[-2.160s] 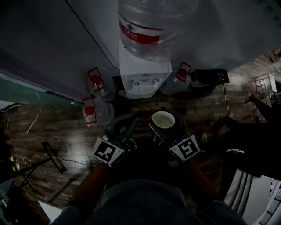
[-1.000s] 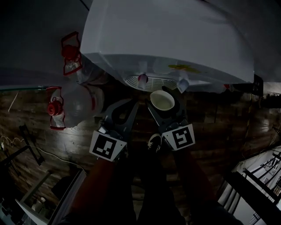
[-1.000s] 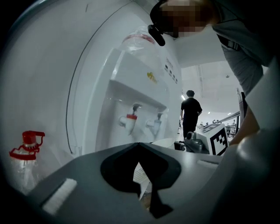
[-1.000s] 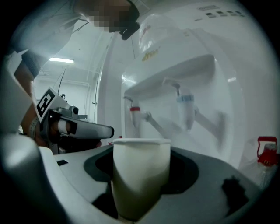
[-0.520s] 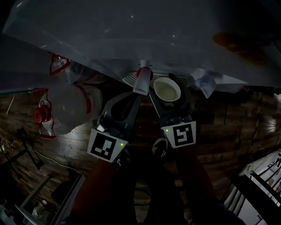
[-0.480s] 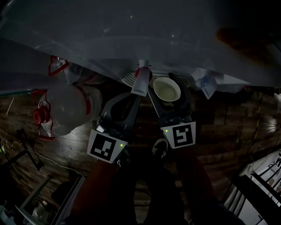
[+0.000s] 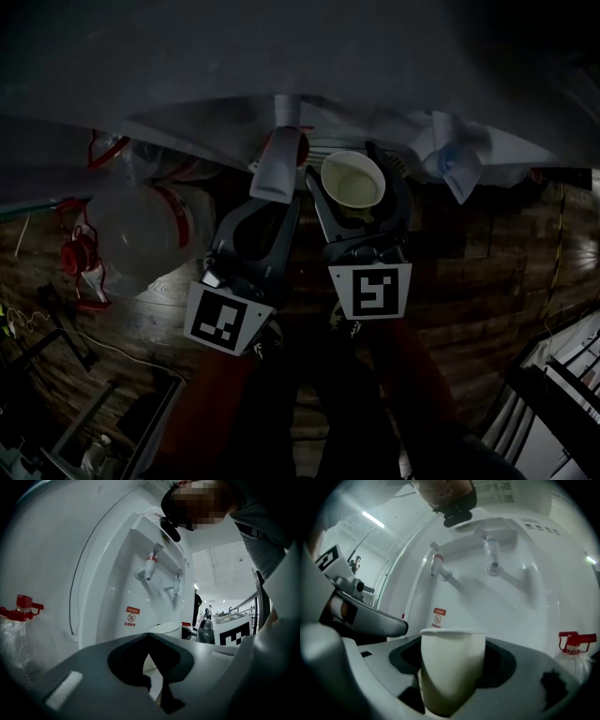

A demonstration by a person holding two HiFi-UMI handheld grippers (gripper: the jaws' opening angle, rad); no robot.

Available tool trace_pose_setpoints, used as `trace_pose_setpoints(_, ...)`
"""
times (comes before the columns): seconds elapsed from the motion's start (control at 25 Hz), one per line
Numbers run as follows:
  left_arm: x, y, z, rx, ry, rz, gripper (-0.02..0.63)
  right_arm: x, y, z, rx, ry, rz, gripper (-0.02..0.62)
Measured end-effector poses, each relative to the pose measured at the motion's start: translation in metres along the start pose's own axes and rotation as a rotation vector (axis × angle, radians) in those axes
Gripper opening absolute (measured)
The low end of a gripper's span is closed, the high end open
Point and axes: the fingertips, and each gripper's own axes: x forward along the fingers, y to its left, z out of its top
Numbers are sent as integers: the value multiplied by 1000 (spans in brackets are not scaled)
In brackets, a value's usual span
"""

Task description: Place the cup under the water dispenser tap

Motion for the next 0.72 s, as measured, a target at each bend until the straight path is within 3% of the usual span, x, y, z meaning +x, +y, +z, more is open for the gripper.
trace_pose_setpoints(0.36,-4,3,0,-4,5,2,7,-5,-7,-22,12,70,-56,298)
trace_pose_setpoints(0.48,-2,3,6,-2,-36,0,7,-7,-8,-32,-10,116,-62,299)
trace_pose_setpoints(0.6,-2,3,0,-10,1,-1,6,-3,-13,-39,-41,165,-102,318)
trace_pose_setpoints(0.72,1,2,6,4,-30,-10,7,-1,-20,-44,-22,210,-134,323)
